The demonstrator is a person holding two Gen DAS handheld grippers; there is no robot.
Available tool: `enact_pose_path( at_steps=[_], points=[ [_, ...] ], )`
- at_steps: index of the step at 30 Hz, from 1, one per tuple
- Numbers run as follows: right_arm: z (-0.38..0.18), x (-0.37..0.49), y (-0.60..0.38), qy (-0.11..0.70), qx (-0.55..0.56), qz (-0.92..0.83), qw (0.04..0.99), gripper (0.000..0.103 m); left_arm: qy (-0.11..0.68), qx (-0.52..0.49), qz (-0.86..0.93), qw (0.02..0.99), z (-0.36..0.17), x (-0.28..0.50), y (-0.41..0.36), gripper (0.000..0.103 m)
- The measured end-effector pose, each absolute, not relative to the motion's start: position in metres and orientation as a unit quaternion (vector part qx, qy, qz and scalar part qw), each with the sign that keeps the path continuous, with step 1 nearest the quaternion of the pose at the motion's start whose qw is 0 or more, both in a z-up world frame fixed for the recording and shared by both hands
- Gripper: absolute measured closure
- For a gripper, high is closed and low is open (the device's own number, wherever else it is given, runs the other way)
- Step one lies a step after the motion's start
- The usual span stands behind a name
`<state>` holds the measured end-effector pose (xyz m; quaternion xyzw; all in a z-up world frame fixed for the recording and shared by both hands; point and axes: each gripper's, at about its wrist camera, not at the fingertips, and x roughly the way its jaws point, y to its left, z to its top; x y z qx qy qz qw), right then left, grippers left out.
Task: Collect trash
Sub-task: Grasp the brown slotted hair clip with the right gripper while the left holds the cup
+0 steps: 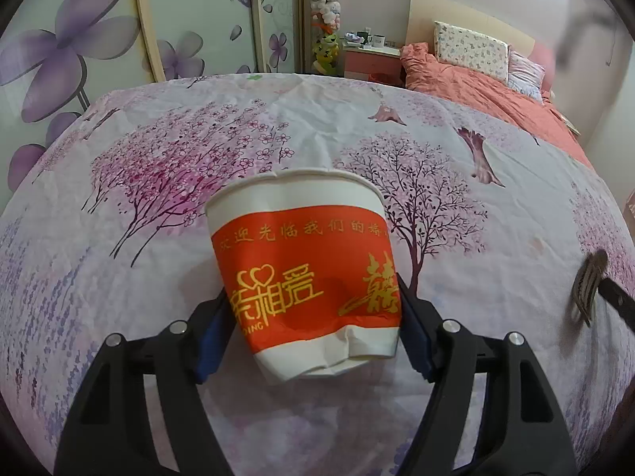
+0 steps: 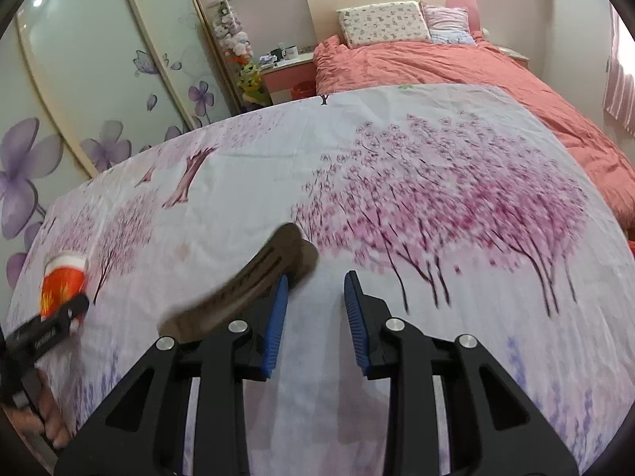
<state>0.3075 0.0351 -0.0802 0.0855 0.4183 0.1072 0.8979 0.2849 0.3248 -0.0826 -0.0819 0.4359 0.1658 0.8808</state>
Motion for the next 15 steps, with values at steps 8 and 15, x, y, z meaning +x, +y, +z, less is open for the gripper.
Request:
enact_pose_path(
  at_steps=[8,15],
  points=[
    [-0.066,0.306,0.036,0.396,0.084,0.128,0.906,0.072,0.435,-0.086,0.161,0.882,-0.082,0.285,0.327,0.032],
    [-0.073,0.301,0.060,0.418,0.086,0.153,0.891,0.063,0.428,-0.099,0.152,0.885,-0.080,0.283,0.329,0.032]
  ],
)
